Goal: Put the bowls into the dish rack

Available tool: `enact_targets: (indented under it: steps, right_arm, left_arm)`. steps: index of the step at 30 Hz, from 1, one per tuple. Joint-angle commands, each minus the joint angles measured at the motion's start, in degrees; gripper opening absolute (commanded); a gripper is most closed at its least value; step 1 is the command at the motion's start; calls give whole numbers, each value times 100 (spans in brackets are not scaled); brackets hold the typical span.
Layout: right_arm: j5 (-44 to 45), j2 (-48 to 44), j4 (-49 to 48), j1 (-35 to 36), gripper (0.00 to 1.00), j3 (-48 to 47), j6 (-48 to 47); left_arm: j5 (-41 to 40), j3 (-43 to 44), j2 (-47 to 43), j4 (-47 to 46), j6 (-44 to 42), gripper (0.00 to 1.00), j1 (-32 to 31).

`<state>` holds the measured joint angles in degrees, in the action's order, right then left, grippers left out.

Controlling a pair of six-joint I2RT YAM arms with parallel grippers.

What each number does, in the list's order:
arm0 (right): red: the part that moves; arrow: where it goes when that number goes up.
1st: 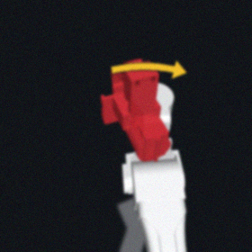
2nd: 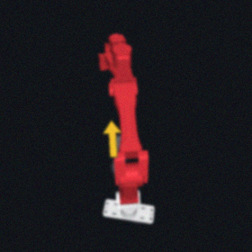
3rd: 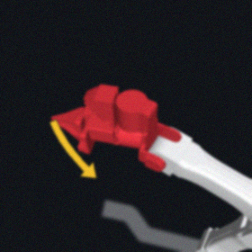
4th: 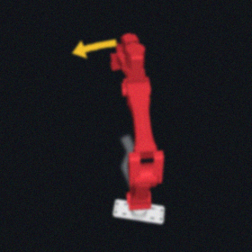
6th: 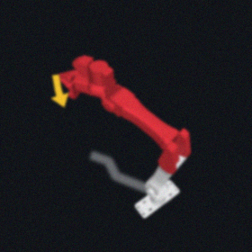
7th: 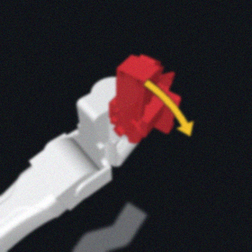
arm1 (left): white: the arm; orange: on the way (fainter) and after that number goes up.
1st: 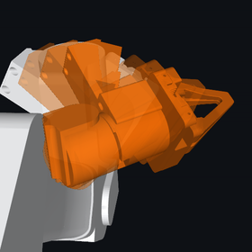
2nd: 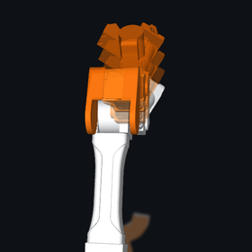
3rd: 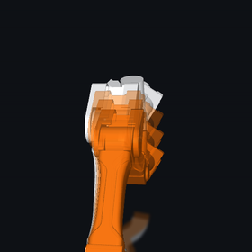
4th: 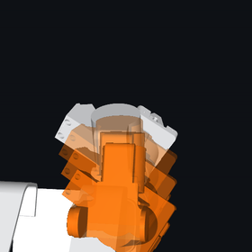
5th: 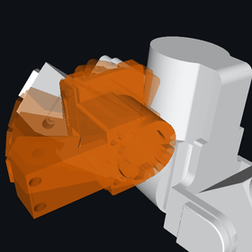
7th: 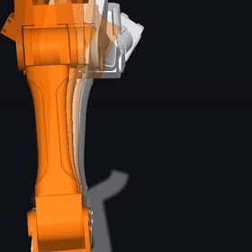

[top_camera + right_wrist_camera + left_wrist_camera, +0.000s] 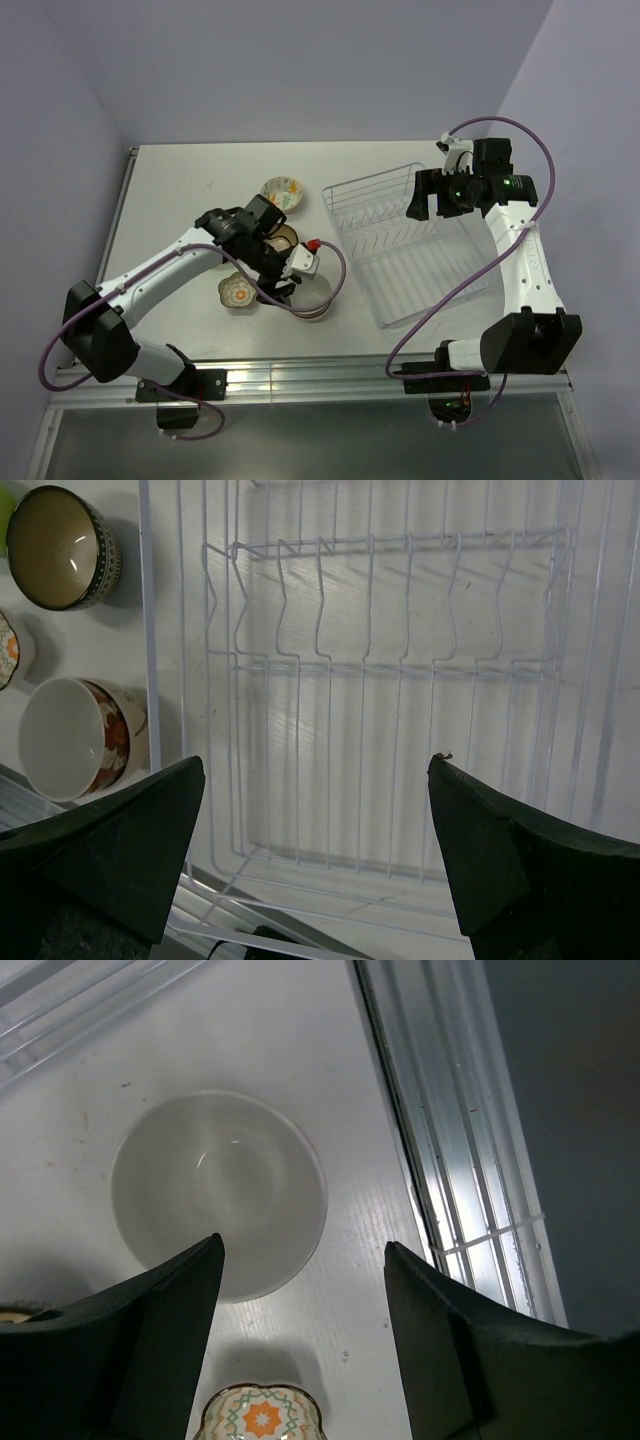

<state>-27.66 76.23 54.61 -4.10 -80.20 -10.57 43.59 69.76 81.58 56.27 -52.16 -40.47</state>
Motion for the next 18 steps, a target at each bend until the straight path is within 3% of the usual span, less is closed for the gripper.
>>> enact_targets:
  steps: [1, 18]
  right_arm:
    - [6, -46, 23, 23, 100, -83, -42]
    - [120, -178, -64, 23, 100, 128, -68]
  left_arm:
    - [-9, -84, 86, 86, -233, 70, -277]
    - [-580, -885, 174, -1302, 663, 64, -831]
